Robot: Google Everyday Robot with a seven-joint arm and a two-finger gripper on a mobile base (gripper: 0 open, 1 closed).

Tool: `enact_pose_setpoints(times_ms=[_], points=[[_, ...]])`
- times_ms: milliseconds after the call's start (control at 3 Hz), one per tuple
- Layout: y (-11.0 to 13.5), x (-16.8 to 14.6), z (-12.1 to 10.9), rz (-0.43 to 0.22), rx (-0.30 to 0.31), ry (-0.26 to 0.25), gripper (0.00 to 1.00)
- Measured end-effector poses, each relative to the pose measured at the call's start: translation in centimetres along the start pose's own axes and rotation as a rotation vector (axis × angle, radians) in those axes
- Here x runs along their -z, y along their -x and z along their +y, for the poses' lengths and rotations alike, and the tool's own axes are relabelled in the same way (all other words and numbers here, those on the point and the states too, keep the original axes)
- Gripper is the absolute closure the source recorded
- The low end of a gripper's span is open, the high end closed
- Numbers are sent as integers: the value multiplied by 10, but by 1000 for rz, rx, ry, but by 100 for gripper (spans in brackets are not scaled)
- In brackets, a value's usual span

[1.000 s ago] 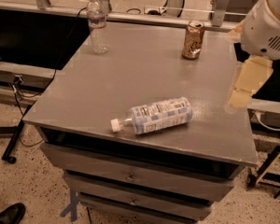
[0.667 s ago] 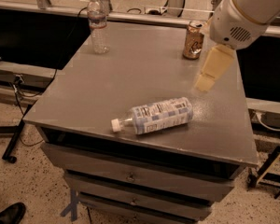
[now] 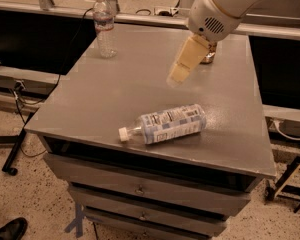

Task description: Move water bottle near blue plastic bottle

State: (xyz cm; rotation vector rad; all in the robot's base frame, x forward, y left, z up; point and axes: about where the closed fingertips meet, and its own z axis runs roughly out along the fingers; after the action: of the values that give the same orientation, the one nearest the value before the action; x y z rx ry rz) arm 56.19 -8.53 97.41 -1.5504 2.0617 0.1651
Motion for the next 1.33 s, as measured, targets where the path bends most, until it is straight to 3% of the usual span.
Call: enact_pose_setpoints(times_ms=[333, 667, 1333], points=[[5, 0, 1, -16, 6, 2, 0], [35, -29, -6, -120, -35, 27, 0], [124, -125, -65, -354, -121, -12, 0]])
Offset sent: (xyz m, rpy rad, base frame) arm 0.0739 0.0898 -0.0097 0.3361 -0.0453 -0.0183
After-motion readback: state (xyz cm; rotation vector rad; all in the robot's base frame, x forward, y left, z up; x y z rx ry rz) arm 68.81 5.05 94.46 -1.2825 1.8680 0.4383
